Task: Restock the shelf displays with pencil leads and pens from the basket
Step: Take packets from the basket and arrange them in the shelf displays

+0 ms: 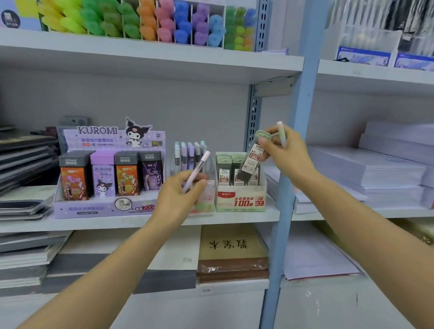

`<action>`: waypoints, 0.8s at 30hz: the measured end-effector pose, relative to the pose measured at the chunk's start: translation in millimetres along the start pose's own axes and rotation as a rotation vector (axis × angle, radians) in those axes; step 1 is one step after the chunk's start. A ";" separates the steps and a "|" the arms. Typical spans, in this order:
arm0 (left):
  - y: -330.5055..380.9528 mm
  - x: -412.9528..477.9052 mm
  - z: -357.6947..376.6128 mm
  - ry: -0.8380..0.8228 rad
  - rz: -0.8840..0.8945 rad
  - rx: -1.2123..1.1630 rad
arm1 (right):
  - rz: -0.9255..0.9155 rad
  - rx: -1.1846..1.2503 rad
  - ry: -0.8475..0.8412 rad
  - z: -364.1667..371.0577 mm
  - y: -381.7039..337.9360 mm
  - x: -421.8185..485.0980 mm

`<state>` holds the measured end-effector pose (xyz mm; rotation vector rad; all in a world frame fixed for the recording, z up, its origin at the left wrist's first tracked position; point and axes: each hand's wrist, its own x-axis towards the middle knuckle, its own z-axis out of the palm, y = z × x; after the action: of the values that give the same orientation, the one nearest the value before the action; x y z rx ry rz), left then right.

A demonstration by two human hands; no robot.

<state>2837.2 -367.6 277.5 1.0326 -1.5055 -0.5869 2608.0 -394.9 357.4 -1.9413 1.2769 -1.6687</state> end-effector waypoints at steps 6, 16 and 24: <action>1.6 2.5 -1.9 0.014 0.025 -0.018 | -0.053 -0.070 0.048 -7.8 -2.8 11.6; 5.4 -1.3 -1.8 -0.015 0.019 -0.095 | 0.111 -0.298 -0.128 6.1 23.6 6.0; 7.3 -2.7 -4.4 -0.027 0.013 -0.111 | 0.245 -0.238 -0.190 16.5 35.7 13.3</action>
<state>2839.3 -361.0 283.2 0.9319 -1.4849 -0.6701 2606.6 -430.7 336.3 -1.9223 1.6211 -1.2327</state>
